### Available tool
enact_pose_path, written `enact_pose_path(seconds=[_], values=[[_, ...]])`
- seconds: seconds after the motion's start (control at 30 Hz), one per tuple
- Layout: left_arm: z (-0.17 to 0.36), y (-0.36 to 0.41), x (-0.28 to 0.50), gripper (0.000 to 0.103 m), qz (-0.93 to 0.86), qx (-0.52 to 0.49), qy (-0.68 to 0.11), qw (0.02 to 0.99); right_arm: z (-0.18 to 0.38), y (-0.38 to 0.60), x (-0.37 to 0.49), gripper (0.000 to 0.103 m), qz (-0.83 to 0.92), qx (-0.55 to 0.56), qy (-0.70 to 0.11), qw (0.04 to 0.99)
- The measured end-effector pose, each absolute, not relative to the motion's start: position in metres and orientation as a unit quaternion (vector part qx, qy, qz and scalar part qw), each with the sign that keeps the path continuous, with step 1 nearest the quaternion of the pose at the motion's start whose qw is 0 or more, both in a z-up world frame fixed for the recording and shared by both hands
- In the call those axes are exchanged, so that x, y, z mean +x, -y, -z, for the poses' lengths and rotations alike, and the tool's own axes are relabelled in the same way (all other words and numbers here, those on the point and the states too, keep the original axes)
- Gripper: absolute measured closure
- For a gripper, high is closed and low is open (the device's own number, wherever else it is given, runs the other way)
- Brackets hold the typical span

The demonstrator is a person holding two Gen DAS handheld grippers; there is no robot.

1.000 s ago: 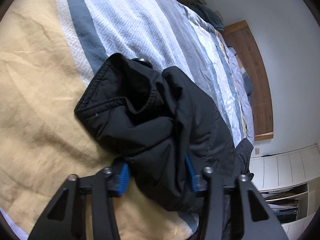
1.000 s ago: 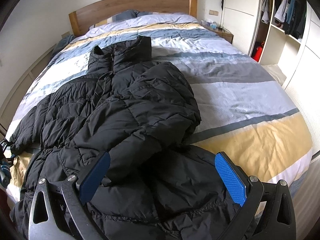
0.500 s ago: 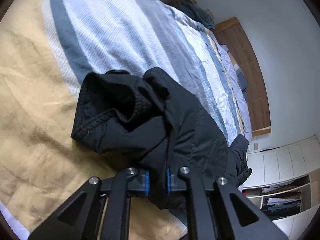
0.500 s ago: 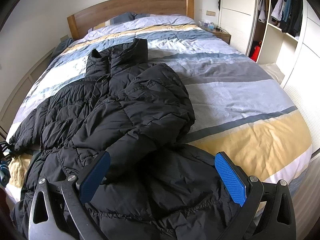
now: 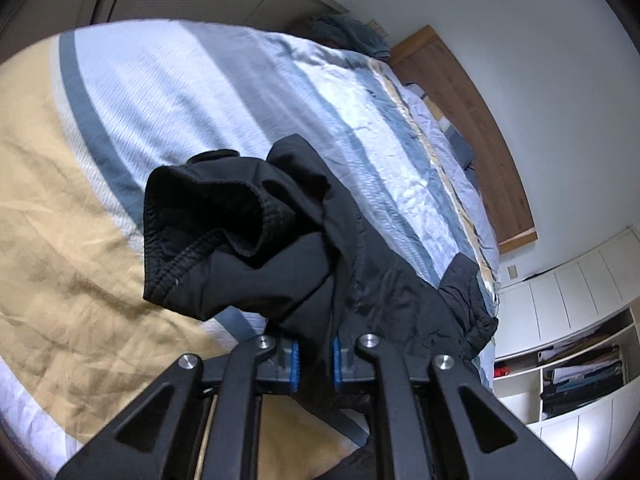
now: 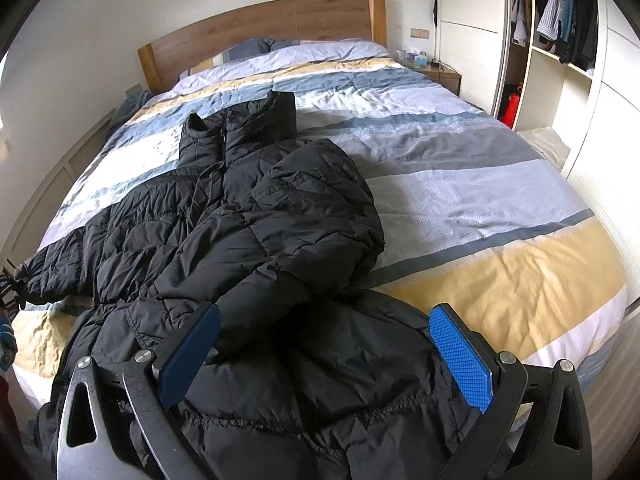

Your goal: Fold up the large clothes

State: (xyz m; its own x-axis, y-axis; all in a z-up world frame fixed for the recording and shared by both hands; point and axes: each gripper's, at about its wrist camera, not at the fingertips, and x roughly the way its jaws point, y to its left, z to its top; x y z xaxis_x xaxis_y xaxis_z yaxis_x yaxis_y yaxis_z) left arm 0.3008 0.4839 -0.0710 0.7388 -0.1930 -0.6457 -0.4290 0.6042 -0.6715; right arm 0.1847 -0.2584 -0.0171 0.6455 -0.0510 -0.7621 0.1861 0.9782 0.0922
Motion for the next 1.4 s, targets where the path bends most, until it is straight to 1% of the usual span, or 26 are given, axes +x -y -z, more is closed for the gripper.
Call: enact_pose_path(seconds=[0.27, 0.83, 1.07, 1.4], values=[[0.025, -0.449, 0.300, 0.093, -0.051, -0.398, -0.345, 0.849, 0.008, 0.267, 0.175, 0.000, 0.059, 0.093, -0.400, 0.910], [-0.060, -0.336, 0.314, 0.094, 0.022, -0.312, -0.331, 0.890, -0.008, 0.299, 0.150, 0.000, 0.057, 0.123, -0.366, 0.921], [-0.069, -0.274, 0.316, 0.094, 0.044, -0.261, -0.347, 0.900, -0.004, 0.312, 0.147, 0.000, 0.053, 0.133, -0.362, 0.921], [-0.057, -0.170, 0.312, 0.094, 0.083, -0.188, -0.382, 0.901, 0.016, 0.335, 0.139, 0.000, 0.051, 0.158, -0.366, 0.916]])
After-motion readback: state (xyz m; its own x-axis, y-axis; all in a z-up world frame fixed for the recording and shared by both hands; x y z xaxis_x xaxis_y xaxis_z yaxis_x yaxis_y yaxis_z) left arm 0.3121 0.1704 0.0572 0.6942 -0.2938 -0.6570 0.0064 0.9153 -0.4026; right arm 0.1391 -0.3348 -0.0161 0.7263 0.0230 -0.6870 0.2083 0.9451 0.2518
